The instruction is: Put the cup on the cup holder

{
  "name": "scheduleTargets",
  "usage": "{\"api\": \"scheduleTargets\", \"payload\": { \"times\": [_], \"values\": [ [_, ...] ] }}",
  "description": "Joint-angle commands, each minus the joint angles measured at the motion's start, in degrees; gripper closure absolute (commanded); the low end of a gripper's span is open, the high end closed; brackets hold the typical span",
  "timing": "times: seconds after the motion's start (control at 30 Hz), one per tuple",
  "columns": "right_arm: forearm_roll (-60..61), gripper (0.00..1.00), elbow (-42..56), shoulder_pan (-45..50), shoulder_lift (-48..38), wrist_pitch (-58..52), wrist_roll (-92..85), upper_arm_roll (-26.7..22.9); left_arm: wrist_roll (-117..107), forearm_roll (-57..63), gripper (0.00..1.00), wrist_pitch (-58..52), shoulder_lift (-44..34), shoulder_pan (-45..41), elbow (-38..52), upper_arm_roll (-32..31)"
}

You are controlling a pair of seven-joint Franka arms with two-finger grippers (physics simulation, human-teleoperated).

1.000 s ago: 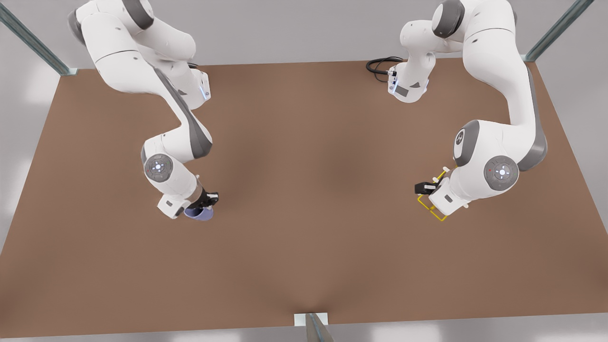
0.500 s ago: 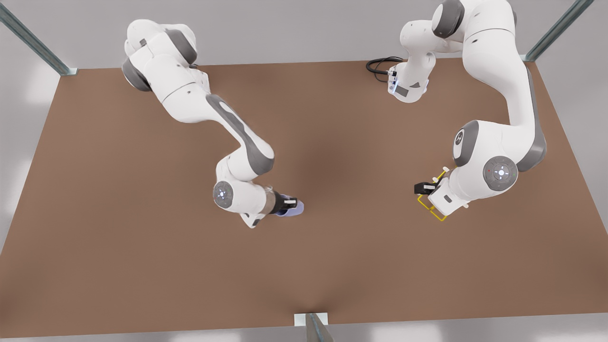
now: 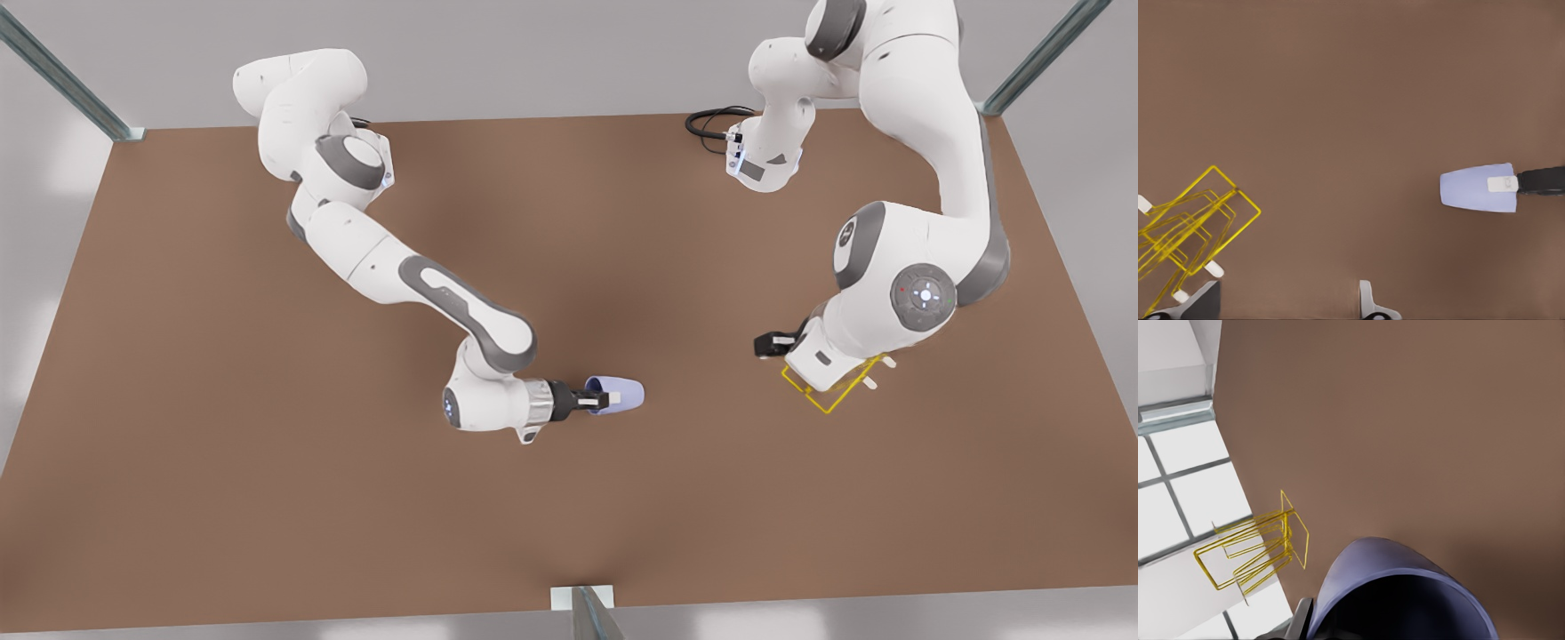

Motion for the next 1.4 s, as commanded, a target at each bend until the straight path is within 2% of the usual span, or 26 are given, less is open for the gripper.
{"api": "scheduleTargets", "payload": {
  "times": [0.0, 0.03, 0.1, 0.17, 0.23, 0.27, 0.3, 0.33, 0.4, 0.53, 0.7, 0.77, 0.93, 1.1, 1.17, 1.2, 1.27, 1.3, 1.33, 1.37],
  "values": [
    [-0.99, 0.79, 1.03, 0.37, 1.34, 1.02, -3.57, 0.53, -71.28, -2.3, 0.0, 0.5, 1.32, -2.18, 2.82, -0.21],
    [-0.99, 0.79, 1.74, 0.73, 2.48, 1.02, -4.45, 0.79, -84.03, -2.3, 0.0, 0.5, 3.87, -3.51, 6.25, 0.14],
    [-2.48, 0.79, 2.88, 1.26, 3.8, 1.02, -4.54, 1.67, -94.78, -2.74, 0.0, 0.5, 3.79, -3.77, 6.43, -0.12],
    [-4.24, 0.79, 2.88, 1.34, 4.33, 1.02, -4.54, 2.9, -100.15, -2.74, 0.0, 1.03, 4.66, -5.0, 6.52, -0.29],
    [-10.83, 0.79, 2.88, 0.64, 6.7, 1.02, -4.36, 6.6, -103.31, -1.69, 0.0, 2.43, 6.95, -8.07, 6.96, 0.41],
    [-11.45, 0.79, 2.88, 0.64, 6.79, 1.02, -4.54, 6.6, -107.8, -0.46, 0.0, 6.83, 7.74, -8.51, 7.31, 0.32],
    [-12.41, 0.26, 2.88, 0.64, 7.05, 1.1, -4.54, 6.6, -110.61, 1.91, 0.0, 7.71, 8.88, -9.39, 7.31, 0.41],
    [-12.5, 0.0, 2.97, 0.55, 7.14, 1.1, -5.15, 6.68, -115.09, 6.22, 0.0, 8.67, 10.9, -11.15, 7.57, 0.41],
    [-12.5, 0.0, 2.88, 0.55, 7.41, 1.02, -5.42, 6.68, -119.31, 6.75, 0.0, 13.51, 12.84, -11.33, 7.57, 0.41],
    [-12.59, 0.0, 2.79, -0.15, 7.41, 0.93, -5.33, 6.86, -121.86, 6.66, 0.0, 16.5, 15.21, -11.33, 7.57, 0.41],
    [-13.91, 0.0, 1.65, -2.17, 7.41, 0.58, -5.33, 7.65, -125.99, 6.4, 0.0, 19.05, 15.3, -12.21, 6.61, 0.06],
    [-14.17, 0.0, 0.6, -3.58, 7.41, 0.58, -5.33, 8.7, -126.43, 7.72, 0.0, 19.22, 14.69, -14.93, 3.71, 0.14],
    [-22.78, 0.0, -11.53, -15.44, 7.41, 0.75, -5.33, 15.12, -139.09, 7.72, 0.0, 20.1, 14.42, -14.67, -0.77, 0.32],
    [-28.41, 0.0, -29.54, -35.83, 6.35, 0.66, -4.97, 22.32, -150.87, 7.54, 0.0, 19.75, 14.77, -15.98, -2.09, 0.23],
    [-30.87, 0.0, -38.6, -46.37, 1.26, -0.39, -5.33, 22.94, -151.66, 7.37, 0.0, 20.1, 15.3, -17.57, -2.27, 0.23],
    [-31.05, 0.0, -42.29, -51.47, -5.67, -5.74, -5.24, 22.33, -152.1, 7.02, 0.0, 20.19, 15.3, -18.1, -2.27, 0.23],
    [-31.05, 0.0, -52.3, -60.0, -31.24, -10.67, -5.33, 16.27, -152.01, 7.02, 0.0, 20.98, 15.3, -18.8, -2.27, 0.14],
    [-32.62, 0.0, -55.13, -61.94, -44.26, -17.34, -6.2, 11.79, -151.92, 7.45, 0.0, 21.6, 15.56, -18.71, -2.27, 0.14],
    [-35.09, 0.0, -56.62, -63.17, -52.96, -22.18, -17.35, 7.4, -151.66, 7.54, 0.0, 22.56, 16.0, -18.62, -2.36, 0.14],
    [-35.26, 0.0, -57.24, -63.08, -59.38, -21.4, -20.27, 3.79, -151.57, 7.63, 0.0, 23.44, 16.36, -18.71, -2.71, 0.23]
  ]
}}
